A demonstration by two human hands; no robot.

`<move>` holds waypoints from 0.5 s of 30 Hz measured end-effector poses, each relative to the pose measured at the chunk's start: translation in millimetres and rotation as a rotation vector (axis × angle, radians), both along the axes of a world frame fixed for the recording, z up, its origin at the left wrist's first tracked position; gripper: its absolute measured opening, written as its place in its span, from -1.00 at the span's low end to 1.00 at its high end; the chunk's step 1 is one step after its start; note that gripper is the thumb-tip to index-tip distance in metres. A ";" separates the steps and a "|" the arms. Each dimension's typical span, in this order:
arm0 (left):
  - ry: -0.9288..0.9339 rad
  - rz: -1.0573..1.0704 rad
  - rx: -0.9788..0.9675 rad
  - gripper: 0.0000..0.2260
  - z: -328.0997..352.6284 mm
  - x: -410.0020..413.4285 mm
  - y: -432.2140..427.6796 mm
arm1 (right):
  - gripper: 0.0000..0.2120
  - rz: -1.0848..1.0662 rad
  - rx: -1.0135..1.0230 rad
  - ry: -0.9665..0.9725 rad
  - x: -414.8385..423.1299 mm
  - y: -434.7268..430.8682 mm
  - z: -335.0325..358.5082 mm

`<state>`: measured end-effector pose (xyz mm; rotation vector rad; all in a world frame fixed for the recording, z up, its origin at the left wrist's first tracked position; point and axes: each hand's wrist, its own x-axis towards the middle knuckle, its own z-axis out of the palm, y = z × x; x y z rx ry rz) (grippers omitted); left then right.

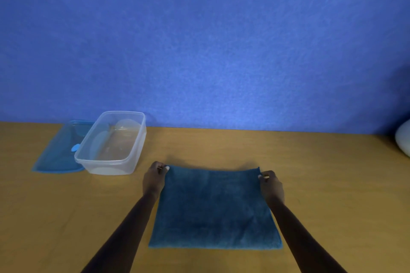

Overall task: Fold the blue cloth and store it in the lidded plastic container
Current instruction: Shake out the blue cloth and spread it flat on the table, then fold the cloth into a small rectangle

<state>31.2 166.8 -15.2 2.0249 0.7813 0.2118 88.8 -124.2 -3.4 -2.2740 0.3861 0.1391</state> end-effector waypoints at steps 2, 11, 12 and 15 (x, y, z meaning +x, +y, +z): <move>0.001 -0.001 0.040 -0.80 -0.4 -0.3 -2.2 | -0.71 0.034 -0.077 -0.007 -5.3 2.6 -0.4; -0.176 -0.394 0.625 -0.62 -14.2 -28.7 -72.7 | -0.60 0.468 -0.479 -0.283 -64.5 62.5 -20.6; -0.153 -0.466 0.672 -0.61 -19.9 -33.9 -82.1 | -0.60 0.519 -0.495 -0.282 -71.5 71.1 -20.7; 0.011 -0.583 0.734 -0.49 -33.5 -44.8 -89.3 | -0.52 0.614 -0.562 -0.202 -80.9 82.7 -28.5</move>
